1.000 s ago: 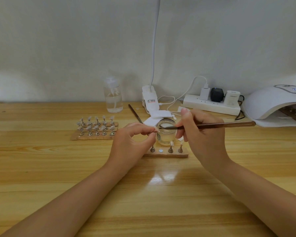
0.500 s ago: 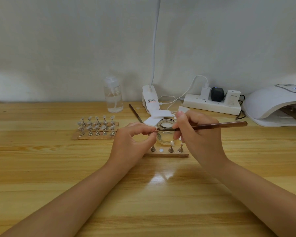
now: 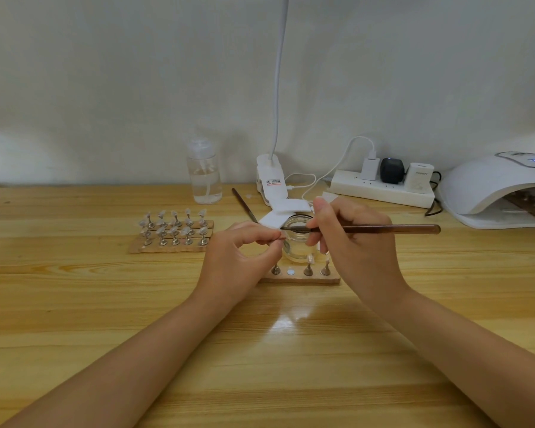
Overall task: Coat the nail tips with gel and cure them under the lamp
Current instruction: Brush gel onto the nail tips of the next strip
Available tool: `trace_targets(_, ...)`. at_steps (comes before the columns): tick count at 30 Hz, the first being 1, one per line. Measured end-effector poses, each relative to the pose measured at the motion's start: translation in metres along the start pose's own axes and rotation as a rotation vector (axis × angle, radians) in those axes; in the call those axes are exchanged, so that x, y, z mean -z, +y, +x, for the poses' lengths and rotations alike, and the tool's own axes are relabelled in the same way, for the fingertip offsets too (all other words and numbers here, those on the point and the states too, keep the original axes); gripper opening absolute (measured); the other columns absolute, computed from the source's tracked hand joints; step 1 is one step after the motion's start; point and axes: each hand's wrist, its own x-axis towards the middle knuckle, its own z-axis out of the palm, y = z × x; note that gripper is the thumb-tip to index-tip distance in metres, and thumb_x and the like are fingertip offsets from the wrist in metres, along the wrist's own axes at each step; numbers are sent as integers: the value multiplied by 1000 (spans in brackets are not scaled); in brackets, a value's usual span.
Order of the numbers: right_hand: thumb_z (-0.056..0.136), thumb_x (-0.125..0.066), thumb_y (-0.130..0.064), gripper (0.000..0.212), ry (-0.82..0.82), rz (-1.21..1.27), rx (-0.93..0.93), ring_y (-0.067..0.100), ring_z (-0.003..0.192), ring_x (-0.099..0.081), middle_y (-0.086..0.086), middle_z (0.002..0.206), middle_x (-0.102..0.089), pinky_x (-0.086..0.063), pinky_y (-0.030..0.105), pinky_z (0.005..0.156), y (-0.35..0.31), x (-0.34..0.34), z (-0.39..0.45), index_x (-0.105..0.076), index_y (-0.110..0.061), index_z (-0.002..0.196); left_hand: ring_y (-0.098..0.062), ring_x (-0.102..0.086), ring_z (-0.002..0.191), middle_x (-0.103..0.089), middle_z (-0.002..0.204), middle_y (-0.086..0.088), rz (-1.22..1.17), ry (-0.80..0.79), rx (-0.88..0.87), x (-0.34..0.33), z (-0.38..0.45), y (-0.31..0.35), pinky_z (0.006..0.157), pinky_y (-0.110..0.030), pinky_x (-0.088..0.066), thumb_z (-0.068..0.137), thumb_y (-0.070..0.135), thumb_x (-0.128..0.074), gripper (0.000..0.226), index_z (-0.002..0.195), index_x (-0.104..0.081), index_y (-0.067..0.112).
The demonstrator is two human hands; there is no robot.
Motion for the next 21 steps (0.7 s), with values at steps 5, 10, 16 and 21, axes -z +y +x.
trace_targets(5,93,-52,-12,35,-18,-12,-12,3,46,-51,2,51,-60,-39,12,52,1,1,0,-63,-8,60,-7,-59,76,-64,68,12,8,7,0,0,1,0,77,-17,-46,74,2,-70,27,71,-68,29)
trace_targets(10,93,-50,-13,37,6,-3,-37,5,41,-49,4,49,-58,-39,13,42,-2,4,-1,-61,-13,58,-7,-60,77,-64,68,13,5,11,1,0,0,0,78,-13,-45,74,2,-69,30,71,-67,31)
trace_targets(16,83,-52,-40,39,94,143,-87,5,37,-46,7,46,-55,-37,12,37,-9,4,0,-61,-10,60,-10,-61,79,-66,72,10,2,2,-1,0,0,0,81,-17,-46,75,1,-69,25,73,-69,27)
trace_targets(21,80,-52,-46,38,38,142,-85,5,41,-48,1,49,-59,-39,12,43,-7,6,0,-62,-12,67,-11,-62,83,-67,76,5,-1,-2,-6,1,1,-1,81,-16,-46,77,3,-68,20,80,-70,22)
